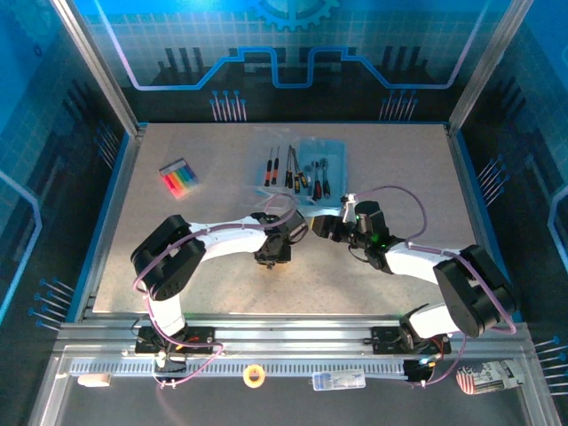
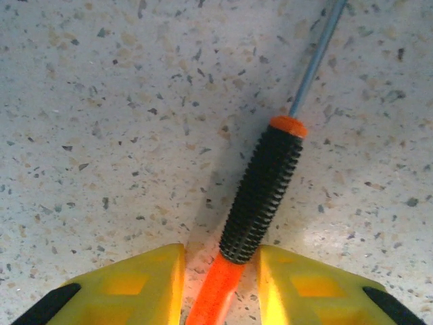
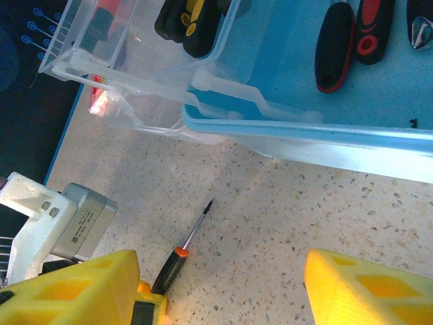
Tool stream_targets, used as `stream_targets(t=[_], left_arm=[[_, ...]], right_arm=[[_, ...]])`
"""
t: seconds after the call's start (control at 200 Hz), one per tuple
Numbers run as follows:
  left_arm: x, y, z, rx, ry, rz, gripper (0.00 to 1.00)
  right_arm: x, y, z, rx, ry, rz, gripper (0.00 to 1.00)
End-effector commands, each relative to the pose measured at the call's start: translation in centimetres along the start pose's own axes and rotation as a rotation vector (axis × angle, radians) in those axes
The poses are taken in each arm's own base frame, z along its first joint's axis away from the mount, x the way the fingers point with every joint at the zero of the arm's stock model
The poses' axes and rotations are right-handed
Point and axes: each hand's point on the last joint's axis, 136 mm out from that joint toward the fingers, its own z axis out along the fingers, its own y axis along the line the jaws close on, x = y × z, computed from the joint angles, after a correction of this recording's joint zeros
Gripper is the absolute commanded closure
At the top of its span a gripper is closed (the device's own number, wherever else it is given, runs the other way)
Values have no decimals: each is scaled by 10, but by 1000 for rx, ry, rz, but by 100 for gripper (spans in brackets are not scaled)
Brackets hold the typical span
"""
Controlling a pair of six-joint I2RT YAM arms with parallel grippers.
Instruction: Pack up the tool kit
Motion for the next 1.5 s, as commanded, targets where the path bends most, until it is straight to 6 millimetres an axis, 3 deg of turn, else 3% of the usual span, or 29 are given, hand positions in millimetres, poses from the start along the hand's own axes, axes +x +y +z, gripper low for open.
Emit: stream_targets(t=[0.0, 0.67, 1.091, 1.221, 1.496], left_arm=[[0, 3, -2, 2, 5, 24, 69], [-28, -20, 2, 65, -29, 92, 70], [-17, 0, 25, -3, 8, 87, 83], [-16, 2, 18, 10, 1, 85, 85], [-15, 9, -16, 38, -41, 102, 88]], right_arm=[[-9, 2, 1, -9, -21, 5, 34], [-11, 0, -3, 3, -33, 5, 34], [-11, -1, -2, 5, -32, 9, 34], [-11, 0, -2, 2, -32, 10, 34], [-10, -1, -1, 4, -29, 14, 34]])
